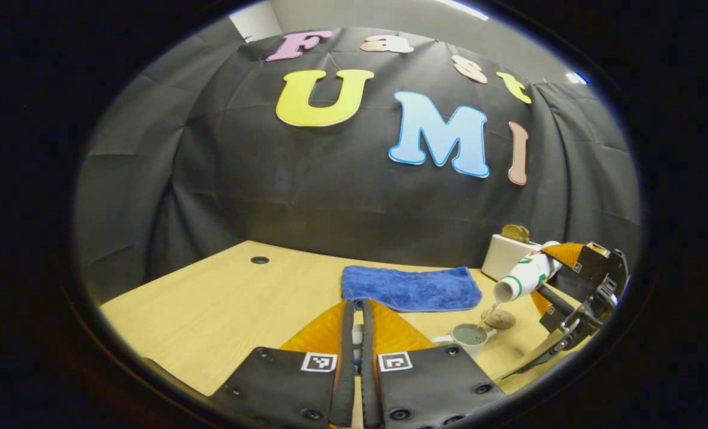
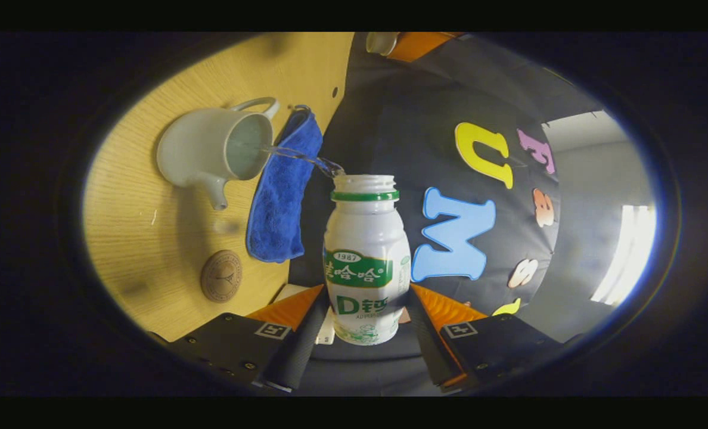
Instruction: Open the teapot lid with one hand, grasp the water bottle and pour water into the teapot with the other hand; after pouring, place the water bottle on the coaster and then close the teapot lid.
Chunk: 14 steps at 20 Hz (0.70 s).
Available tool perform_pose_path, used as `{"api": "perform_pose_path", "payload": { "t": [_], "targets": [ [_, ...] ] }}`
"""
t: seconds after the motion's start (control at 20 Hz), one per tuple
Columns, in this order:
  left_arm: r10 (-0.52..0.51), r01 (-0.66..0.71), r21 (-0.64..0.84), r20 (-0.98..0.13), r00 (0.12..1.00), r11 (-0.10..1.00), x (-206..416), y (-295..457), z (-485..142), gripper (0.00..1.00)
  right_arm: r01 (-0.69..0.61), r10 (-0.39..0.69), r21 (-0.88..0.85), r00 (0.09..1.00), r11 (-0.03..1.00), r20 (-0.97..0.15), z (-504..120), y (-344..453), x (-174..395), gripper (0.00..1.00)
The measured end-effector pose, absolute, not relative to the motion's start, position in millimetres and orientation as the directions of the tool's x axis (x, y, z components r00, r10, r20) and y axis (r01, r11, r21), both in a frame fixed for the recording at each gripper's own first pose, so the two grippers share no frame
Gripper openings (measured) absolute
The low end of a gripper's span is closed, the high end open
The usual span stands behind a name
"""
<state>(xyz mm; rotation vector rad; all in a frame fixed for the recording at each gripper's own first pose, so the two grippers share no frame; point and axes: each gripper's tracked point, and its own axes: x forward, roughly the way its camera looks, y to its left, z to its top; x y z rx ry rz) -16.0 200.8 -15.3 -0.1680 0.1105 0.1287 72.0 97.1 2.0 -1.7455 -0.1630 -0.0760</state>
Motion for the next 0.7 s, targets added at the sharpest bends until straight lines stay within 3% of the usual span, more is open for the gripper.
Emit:
{"api": "perform_pose_path", "payload": {
  "t": [0.1, 0.3, 0.35, 0.7],
  "targets": [
    [0.117, -0.136, -0.161, -0.123, 0.986, 0.978, -15, 200, -16, 0.15, 0.161, 0.071, -0.969, 0.986, -0.188, 0.15, 5, 97, 72, 0.77],
    [0.116, -0.136, -0.161, -0.126, 0.985, 0.978, -15, 199, -17, 0.11, 0.176, 0.083, -0.962, 0.983, -0.206, 0.162, 11, 99, 72, 0.77],
    [0.117, -0.136, -0.161, -0.126, 0.985, 0.978, -16, 200, -18, 0.15, 0.181, 0.087, -0.96, 0.982, -0.212, 0.166, 13, 100, 72, 0.77],
    [0.115, -0.135, -0.16, -0.126, 0.985, 0.978, -17, 200, -15, 0.15, 0.214, 0.112, -0.943, 0.975, -0.253, 0.191, 24, 104, 74, 0.77]
  ]
}}
